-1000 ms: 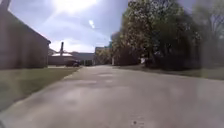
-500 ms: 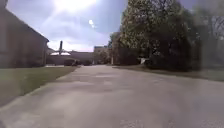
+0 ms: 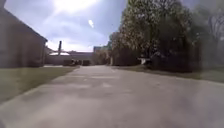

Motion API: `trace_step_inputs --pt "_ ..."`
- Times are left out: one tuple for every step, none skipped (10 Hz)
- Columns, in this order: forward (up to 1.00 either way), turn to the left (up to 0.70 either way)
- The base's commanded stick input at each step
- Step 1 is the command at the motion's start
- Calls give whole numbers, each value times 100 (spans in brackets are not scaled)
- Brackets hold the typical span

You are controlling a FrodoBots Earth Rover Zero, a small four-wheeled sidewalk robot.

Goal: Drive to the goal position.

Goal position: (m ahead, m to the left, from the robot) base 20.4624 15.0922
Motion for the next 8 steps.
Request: trace_step_inputs --pt "100 0" --pt "100 0" --pt "65 0" --pt "0 0" --pt "0 0" --pt "0 0" --pt "0 0" --pt "0 0"
